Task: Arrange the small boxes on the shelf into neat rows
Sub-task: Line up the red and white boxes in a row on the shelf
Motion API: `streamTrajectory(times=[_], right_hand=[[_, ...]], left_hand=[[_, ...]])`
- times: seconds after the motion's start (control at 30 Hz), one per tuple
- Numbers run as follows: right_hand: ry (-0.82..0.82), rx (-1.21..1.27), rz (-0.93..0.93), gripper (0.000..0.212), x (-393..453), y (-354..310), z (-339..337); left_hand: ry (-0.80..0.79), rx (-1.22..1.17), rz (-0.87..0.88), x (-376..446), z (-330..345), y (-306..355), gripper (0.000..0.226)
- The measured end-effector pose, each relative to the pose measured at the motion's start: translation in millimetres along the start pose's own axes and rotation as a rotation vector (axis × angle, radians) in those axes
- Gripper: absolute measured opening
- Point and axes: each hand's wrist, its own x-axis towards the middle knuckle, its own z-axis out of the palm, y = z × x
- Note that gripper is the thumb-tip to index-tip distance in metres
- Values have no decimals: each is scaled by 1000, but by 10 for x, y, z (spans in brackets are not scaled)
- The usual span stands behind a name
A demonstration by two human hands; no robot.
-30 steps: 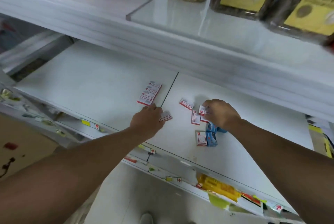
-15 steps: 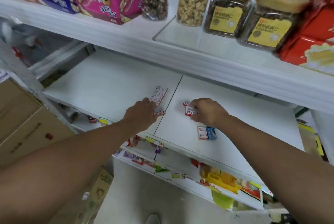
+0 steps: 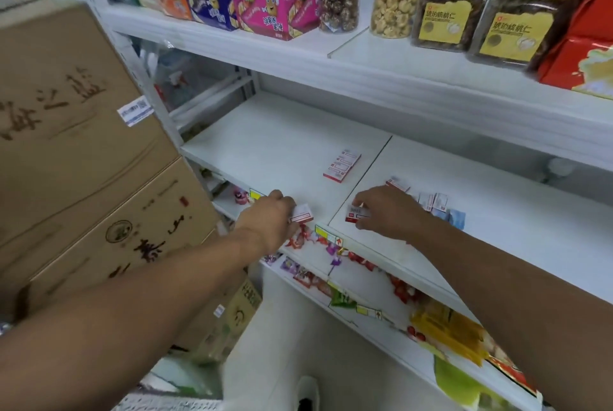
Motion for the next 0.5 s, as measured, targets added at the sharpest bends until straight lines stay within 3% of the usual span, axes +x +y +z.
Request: streamTrajectory(times=[0.27, 0.5], right_hand=[[21, 5, -16, 50, -104, -323, 72], [18, -34, 43, 48, -11, -549, 69]], left_hand=[[15, -49, -40, -246, -26, -213, 41], [7, -48, 44, -77, -16, -419, 42]])
